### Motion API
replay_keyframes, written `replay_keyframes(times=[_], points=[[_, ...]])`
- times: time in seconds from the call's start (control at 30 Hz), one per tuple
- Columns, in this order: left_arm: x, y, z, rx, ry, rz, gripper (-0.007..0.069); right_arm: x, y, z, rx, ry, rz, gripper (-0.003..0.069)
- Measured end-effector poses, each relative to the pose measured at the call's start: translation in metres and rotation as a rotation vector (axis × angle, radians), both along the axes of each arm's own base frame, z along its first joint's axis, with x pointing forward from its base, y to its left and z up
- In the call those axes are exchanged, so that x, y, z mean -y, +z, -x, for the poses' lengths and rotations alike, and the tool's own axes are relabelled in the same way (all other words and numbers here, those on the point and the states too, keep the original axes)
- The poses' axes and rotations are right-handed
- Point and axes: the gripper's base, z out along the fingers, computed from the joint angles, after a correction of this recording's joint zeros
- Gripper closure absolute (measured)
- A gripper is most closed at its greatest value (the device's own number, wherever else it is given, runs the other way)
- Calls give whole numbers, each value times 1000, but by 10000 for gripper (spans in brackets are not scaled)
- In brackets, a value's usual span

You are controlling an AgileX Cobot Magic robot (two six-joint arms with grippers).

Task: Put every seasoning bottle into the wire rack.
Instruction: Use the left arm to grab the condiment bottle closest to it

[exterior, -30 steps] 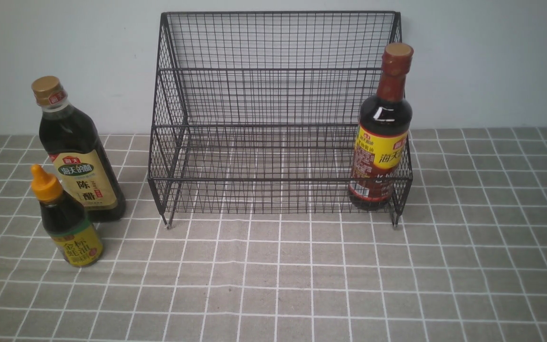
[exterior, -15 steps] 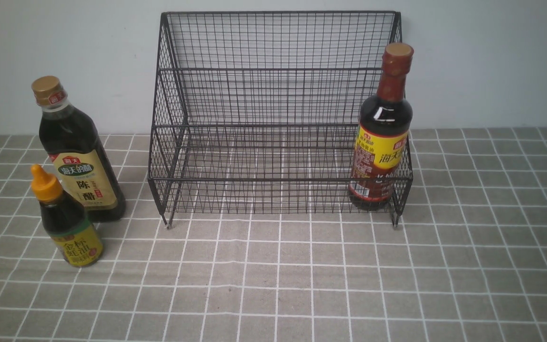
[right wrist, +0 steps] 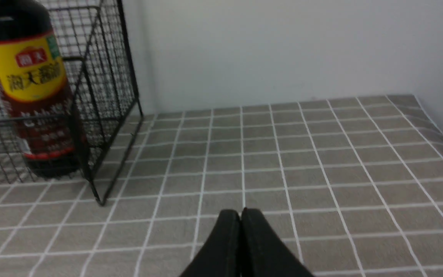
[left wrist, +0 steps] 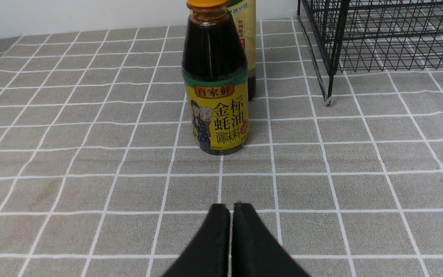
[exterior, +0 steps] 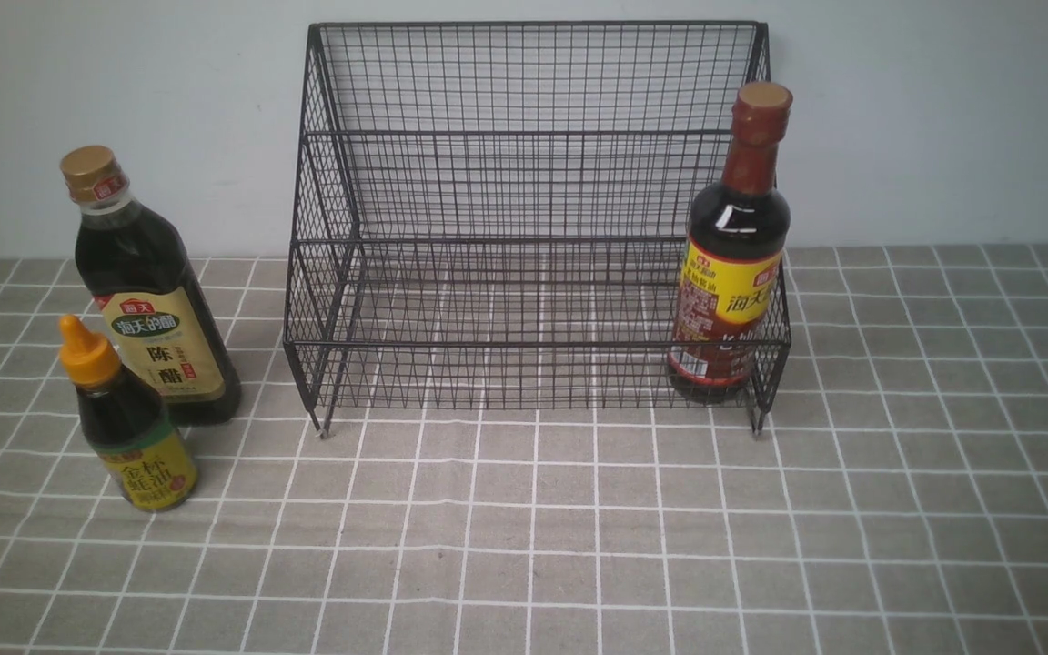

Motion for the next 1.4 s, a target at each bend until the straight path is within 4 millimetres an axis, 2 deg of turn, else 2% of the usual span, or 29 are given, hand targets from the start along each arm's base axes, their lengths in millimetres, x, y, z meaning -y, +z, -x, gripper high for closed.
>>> replay_keyframes(times=[1.4], points=[[0, 0, 0, 1, 1, -8, 631, 1, -1, 1, -24, -2, 43, 672]])
